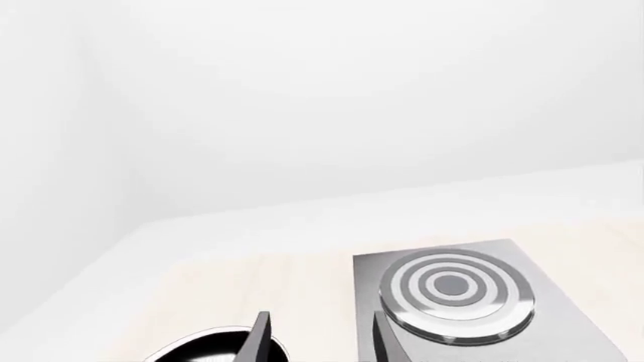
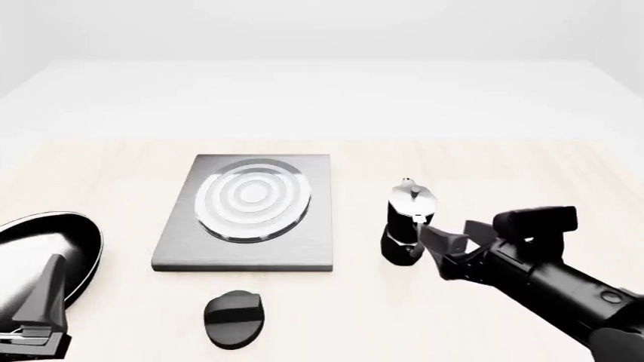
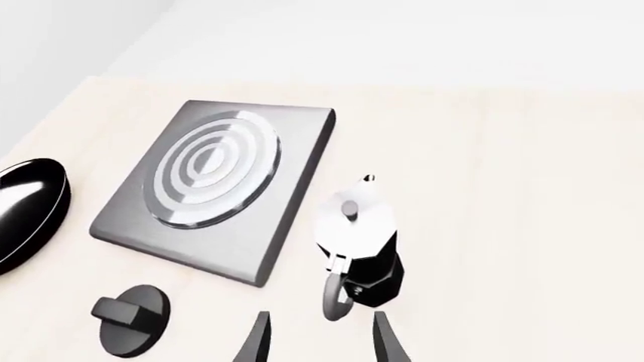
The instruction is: Turn on the stove and put the moka pot on it.
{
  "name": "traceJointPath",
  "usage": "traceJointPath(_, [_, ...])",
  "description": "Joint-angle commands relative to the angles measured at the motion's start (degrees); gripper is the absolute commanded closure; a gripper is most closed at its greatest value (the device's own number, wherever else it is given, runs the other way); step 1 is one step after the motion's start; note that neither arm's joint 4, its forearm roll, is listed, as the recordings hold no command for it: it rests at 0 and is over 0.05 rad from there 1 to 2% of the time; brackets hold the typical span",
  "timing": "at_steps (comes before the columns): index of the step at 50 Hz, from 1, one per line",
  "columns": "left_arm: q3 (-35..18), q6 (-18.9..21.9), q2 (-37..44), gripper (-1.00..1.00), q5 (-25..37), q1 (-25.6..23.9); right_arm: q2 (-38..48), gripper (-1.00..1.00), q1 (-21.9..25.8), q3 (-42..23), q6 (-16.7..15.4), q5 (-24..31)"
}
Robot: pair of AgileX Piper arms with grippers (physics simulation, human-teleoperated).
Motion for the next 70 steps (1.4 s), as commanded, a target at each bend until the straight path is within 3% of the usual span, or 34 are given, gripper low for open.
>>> traceJointPath(1, [0.0, 0.0, 0.0, -1.0, 0.4, -0.1, 2.9, -1.0, 0.2, -0.8, 0.1, -2.0])
traceJointPath(70, [0.0, -0.2, 2.7, -1.0, -0.6, -0.5, 22.0, -1.0, -0.1, -1.0, 0.6, -17.3])
